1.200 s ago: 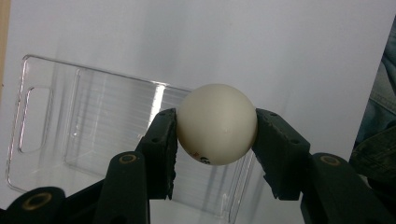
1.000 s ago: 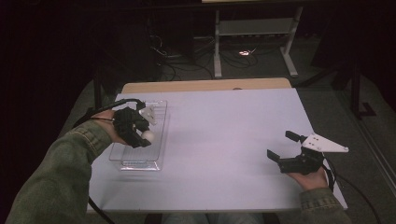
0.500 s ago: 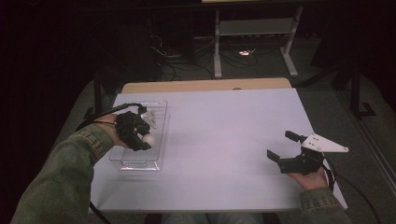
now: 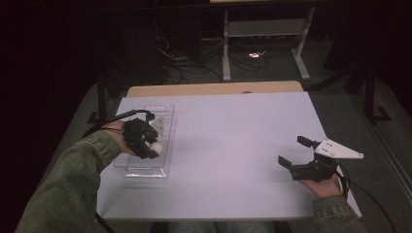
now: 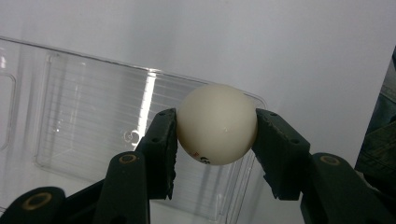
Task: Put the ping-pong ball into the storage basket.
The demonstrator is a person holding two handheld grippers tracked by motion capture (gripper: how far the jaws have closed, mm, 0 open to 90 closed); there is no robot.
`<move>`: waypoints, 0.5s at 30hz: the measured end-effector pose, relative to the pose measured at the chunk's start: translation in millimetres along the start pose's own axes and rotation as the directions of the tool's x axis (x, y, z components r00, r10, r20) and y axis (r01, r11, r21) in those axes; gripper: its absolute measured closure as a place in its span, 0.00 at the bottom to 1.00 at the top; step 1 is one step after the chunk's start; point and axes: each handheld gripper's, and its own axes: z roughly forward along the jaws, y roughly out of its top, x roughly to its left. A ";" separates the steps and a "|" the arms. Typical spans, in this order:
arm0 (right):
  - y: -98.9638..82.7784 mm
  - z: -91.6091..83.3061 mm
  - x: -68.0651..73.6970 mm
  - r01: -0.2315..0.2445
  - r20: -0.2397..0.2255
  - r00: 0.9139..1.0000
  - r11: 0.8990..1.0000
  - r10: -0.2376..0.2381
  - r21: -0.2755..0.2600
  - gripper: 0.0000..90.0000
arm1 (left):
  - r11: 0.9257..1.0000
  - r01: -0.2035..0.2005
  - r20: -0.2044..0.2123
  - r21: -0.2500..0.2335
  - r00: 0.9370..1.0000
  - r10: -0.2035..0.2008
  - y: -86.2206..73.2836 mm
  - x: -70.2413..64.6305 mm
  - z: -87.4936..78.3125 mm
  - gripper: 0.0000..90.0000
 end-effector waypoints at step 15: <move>-0.6 -0.4 -0.1 0.005 0.003 1.000 1.000 -0.005 0.009 0.00 | 1.000 0.008 0.026 -0.001 1.000 -0.008 -7.5 5.5 17.5 0.56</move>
